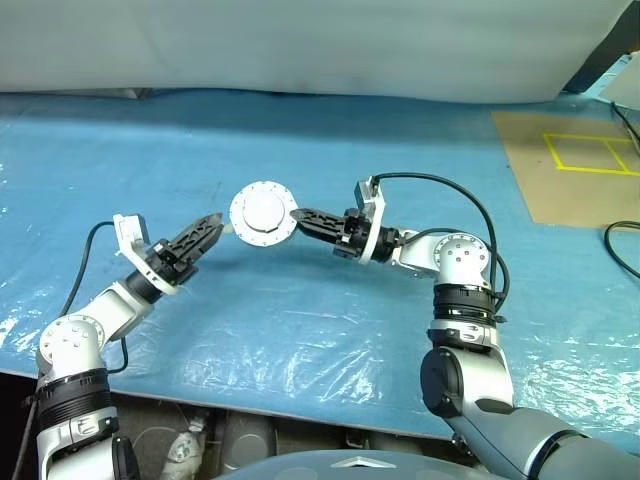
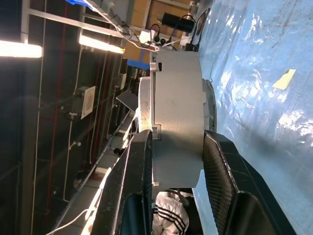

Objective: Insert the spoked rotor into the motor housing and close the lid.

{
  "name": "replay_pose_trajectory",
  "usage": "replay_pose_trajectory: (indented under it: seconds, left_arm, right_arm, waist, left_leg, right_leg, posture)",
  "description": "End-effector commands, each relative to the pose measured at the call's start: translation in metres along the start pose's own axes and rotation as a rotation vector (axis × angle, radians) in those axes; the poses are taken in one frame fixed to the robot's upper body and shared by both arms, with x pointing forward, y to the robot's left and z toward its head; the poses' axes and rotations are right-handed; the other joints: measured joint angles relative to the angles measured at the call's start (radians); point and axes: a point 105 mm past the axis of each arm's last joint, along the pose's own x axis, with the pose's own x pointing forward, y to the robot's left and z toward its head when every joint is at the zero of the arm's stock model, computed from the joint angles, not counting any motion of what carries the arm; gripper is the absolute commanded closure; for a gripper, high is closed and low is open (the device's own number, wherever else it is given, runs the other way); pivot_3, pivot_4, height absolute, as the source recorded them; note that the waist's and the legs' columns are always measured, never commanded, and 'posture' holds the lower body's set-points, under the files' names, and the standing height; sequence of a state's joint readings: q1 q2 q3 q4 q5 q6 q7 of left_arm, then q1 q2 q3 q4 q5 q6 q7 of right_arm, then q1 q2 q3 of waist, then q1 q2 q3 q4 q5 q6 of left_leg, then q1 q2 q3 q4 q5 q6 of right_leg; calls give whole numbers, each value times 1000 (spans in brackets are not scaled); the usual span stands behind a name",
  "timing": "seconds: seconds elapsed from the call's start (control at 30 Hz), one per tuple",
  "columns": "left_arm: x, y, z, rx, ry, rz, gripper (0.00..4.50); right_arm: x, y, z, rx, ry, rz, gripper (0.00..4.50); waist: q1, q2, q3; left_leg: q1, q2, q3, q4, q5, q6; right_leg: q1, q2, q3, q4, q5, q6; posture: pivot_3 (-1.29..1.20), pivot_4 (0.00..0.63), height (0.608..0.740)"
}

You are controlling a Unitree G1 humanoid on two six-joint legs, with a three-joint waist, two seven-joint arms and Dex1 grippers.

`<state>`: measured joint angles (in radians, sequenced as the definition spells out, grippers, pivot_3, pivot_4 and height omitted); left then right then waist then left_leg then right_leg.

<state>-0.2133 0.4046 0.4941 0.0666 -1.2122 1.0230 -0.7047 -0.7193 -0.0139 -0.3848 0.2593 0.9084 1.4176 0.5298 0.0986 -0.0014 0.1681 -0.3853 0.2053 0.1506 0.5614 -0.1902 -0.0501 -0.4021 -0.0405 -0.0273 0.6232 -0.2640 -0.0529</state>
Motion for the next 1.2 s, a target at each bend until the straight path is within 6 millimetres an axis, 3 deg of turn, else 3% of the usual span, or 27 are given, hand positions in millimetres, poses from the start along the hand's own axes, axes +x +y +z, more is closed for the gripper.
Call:
replay_pose_trajectory:
  seconds: [0.03,0.47,0.73,0.97,1.07,1.2]
  left_arm:
    - [3,-1,-5,-18,16,-11,15]
    - [33,-19,-17,-104,83,-146,15]
    - [63,-13,-23,-105,88,-156,15]
    - [70,-8,-22,-51,47,-130,15]
    - [71,-11,-24,-63,29,-161,597]
    - [77,-7,-27,-49,46,-122,1777]
  right_arm:
    - [2,26,9,-57,-26,108,3387]
    - [4,24,7,-59,-13,96,3387]
    - [5,23,5,-69,-5,82,3387]
    - [4,21,5,-67,-7,70,3387]
    - [4,20,5,-63,-10,67,3387]
    - [5,20,4,-60,-8,67,3387]
  waist:
    - [0,0,0]
    - [-1,0,0]
    - [0,0,0]
    - [-2,0,0]
    - [-1,0,0]
    - [-1,0,0]
  left_leg:
    - [0,0,0,0,0,0]
    - [1,0,-1,2,0,0]
    - [1,-1,-2,4,0,0]
    - [0,-1,-2,4,0,0]
    - [0,-1,-2,4,0,0]
    - [0,-1,-2,5,0,0]
  right_leg:
    - [0,0,0,0,0,0]
    - [2,0,0,1,1,1]
    - [3,0,0,1,1,2]
    - [3,0,0,1,1,2]
    - [3,0,0,2,1,2]
    - [3,0,0,3,2,2]
  posture:
    - [0,150,740]
    - [0,150,740]
    - [0,150,740]
    - [0,150,740]
    - [0,150,740]
    - [0,150,740]
